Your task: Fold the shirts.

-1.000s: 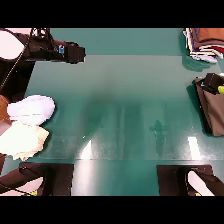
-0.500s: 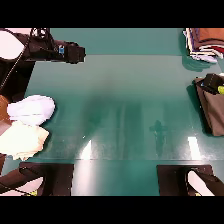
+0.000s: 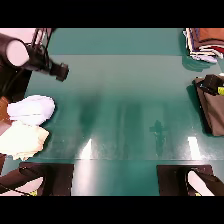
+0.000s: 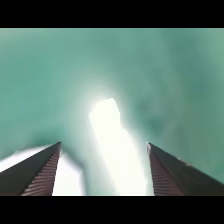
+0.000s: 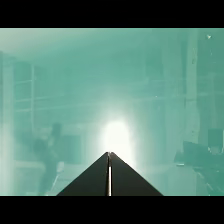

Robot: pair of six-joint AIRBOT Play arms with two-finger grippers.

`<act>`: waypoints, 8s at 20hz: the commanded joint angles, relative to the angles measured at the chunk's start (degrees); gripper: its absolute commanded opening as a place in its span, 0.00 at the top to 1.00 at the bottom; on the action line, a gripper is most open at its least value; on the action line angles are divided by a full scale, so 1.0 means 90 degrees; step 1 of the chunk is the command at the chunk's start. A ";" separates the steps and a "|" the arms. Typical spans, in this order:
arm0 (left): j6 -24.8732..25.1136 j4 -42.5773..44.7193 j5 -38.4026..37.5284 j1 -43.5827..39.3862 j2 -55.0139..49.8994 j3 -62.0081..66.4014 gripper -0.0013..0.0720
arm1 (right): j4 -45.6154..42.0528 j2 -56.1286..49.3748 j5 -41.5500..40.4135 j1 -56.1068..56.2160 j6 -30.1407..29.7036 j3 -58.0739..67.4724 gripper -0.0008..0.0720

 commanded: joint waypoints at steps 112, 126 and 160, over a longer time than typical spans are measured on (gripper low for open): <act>0.1756 -0.4277 0.1792 0.1328 -0.0559 0.0134 0.96 | 0.0935 -0.2492 -0.0848 0.1095 -0.0546 -0.0277 0.97; 0.1693 -0.3728 0.2081 0.1326 0.2042 0.4017 0.96 | -0.0755 0.1314 0.0136 0.0933 -0.0056 0.3096 0.97; 0.0588 -0.2232 -0.0697 0.2489 -0.1073 -0.0498 0.26 | -0.0614 -0.2018 -0.0452 0.1802 0.0522 0.1022 0.54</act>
